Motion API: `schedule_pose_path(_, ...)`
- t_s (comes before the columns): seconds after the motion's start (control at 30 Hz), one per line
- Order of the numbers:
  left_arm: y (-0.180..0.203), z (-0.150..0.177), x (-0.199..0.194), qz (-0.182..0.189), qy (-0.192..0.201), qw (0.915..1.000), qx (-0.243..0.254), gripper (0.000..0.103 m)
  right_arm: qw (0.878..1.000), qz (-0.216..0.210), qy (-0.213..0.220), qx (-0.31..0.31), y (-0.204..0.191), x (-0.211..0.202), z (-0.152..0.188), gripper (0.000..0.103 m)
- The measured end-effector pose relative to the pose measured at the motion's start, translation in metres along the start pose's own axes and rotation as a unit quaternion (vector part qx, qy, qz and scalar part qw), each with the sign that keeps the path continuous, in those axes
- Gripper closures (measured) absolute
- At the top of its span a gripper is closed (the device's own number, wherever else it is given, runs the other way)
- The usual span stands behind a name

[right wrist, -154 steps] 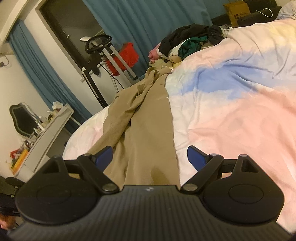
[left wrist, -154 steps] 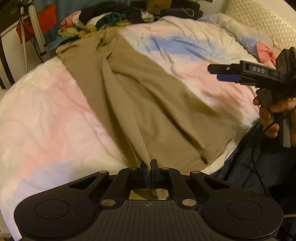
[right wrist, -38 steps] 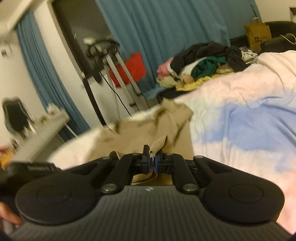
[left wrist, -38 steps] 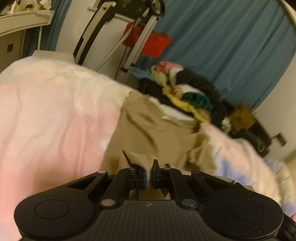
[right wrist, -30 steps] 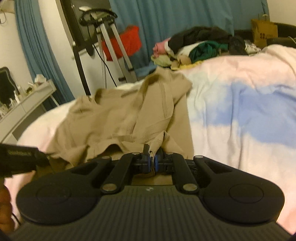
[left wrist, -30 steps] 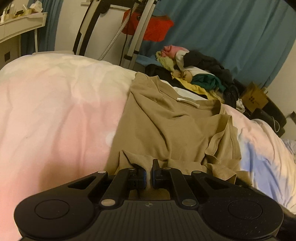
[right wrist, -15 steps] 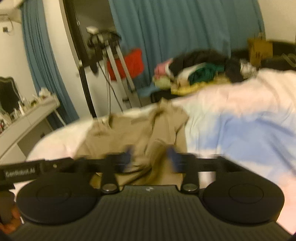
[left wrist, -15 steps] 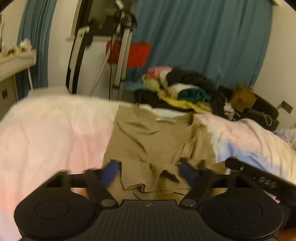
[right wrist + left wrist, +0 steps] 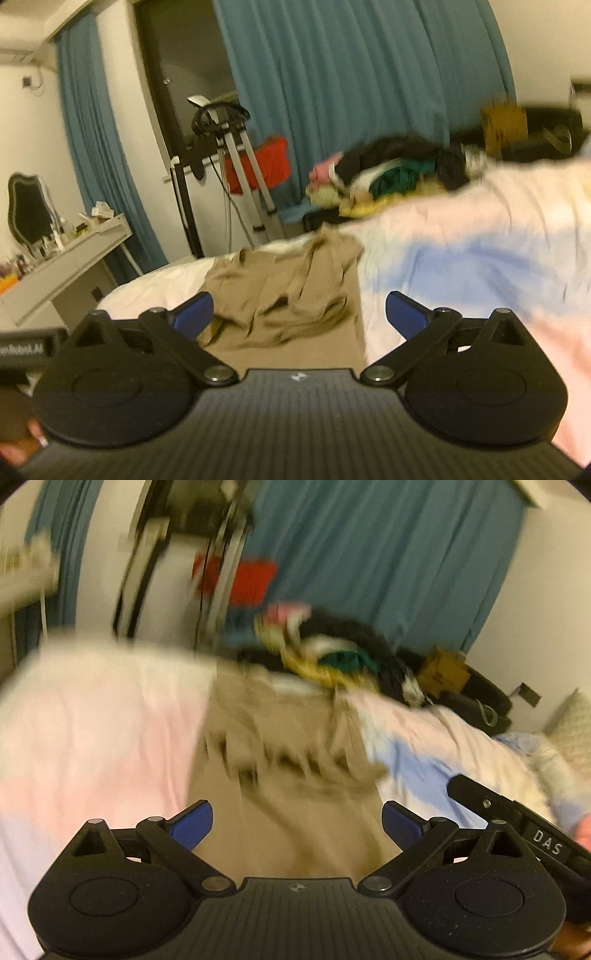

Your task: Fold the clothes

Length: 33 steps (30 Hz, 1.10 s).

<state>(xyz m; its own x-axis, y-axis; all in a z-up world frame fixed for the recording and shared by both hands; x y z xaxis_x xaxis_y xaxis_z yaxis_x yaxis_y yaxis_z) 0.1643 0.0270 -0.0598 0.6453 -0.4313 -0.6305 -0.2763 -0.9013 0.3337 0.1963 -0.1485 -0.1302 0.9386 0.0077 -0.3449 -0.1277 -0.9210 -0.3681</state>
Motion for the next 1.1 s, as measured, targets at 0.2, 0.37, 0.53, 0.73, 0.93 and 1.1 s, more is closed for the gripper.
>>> schedule_pose_path(0.2,-0.037,0.043,0.035,0.062,-0.151,0.9710,-0.174,0.019,0.982,-0.058,-0.087,0.154,0.014,0.007,0.041,0.003)
schedule_pose_path(0.37,-0.059,0.063,0.065,0.064,-0.196,0.9411,-0.268,0.027,0.929,-0.133,-0.173,0.298,0.009,0.032,0.088,0.018)
schedule_pose_path(0.53,-0.083,0.062,0.077,0.020,-0.156,0.9330,-0.324,0.076,0.904,-0.124,-0.196,0.360,0.017,0.062,0.124,0.043)
schedule_pose_path(0.73,-0.095,0.057,0.075,0.030,-0.121,0.9232,-0.363,0.094,0.900,-0.071,-0.133,0.410,0.042,0.064,0.121,0.078)
schedule_pose_path(0.93,-0.088,0.043,0.053,0.053,-0.074,0.9348,-0.343,0.095,0.912,-0.020,-0.067,0.404,0.062,0.046,0.108,0.075)
schedule_pose_path(1.1,-0.085,0.040,0.052,0.052,-0.077,0.9350,-0.342,0.095,0.908,-0.030,-0.069,0.412,0.064,0.049,0.105,0.090)
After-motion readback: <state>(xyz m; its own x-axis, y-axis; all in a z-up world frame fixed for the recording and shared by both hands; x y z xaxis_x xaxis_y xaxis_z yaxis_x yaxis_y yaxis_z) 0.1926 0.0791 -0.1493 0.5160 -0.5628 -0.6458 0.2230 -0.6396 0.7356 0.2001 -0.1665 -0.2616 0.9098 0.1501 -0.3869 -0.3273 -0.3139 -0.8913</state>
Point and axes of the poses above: each gripper's, at about its wrist camera, not at the fingertips, and x roughly the way its jaws point, y to its right, z to its underside, the point moved 6 cm from there along x, roughly the way its jaws point, and after that the axes turned 3 degrees about -z, right-handed, at the moved point
